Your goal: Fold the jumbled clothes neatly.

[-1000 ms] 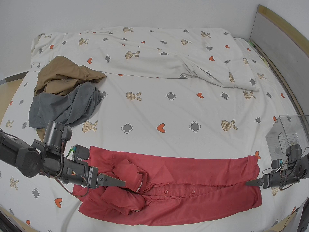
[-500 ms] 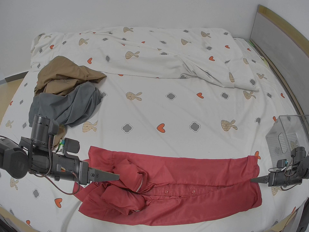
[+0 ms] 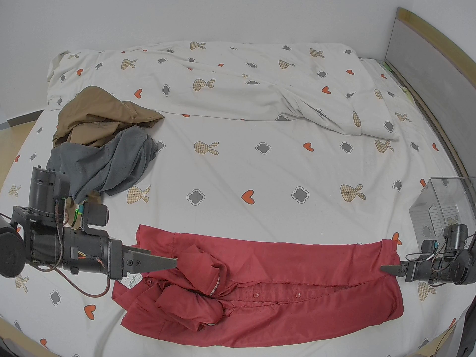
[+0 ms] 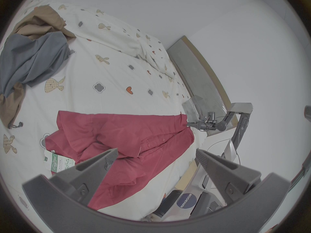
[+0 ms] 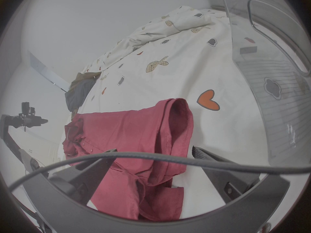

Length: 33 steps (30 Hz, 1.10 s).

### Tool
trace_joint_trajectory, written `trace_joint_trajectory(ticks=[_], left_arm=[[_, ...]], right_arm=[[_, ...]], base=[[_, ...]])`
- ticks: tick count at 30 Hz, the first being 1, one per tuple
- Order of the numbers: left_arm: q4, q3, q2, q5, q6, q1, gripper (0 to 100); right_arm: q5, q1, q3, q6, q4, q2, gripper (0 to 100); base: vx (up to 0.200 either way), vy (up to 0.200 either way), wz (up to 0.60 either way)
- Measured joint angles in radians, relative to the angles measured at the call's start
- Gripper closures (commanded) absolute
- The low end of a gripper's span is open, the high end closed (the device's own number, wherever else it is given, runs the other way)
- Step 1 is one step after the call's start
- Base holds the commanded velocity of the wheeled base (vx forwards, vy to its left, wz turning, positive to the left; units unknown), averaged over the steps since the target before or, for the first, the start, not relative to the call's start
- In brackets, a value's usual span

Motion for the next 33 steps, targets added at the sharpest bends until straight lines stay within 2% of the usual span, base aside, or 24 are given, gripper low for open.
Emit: trace_joint_trajectory(ticks=[4,12,23,33], left_arm=[[0.001,-0.003,-0.039,0.000,-0.012,0.000,0],[0.002,-0.001,-0.061,-0.001,-0.013,-0.001,0],[0.001,0.003,-0.060,0.000,-0.013,-0.007,0],[0.000,0.003,-0.048,0.000,-0.011,-0.010,0]], right_arm=[[-0.025,0.015,0.047,0.013,-0.058,0.040,0],[-0.008,0.027,0.089,0.014,-0.061,0.077,0],[0.004,0.054,0.051,0.022,-0.064,0.112,0],[0.085,0.057,0.046,0.051,-0.063,0.123,0]], base=[[0.000,0.000,0.00],[0.000,0.000,0.00],[0.000,0.000,0.00],[0.000,0.000,0.00]])
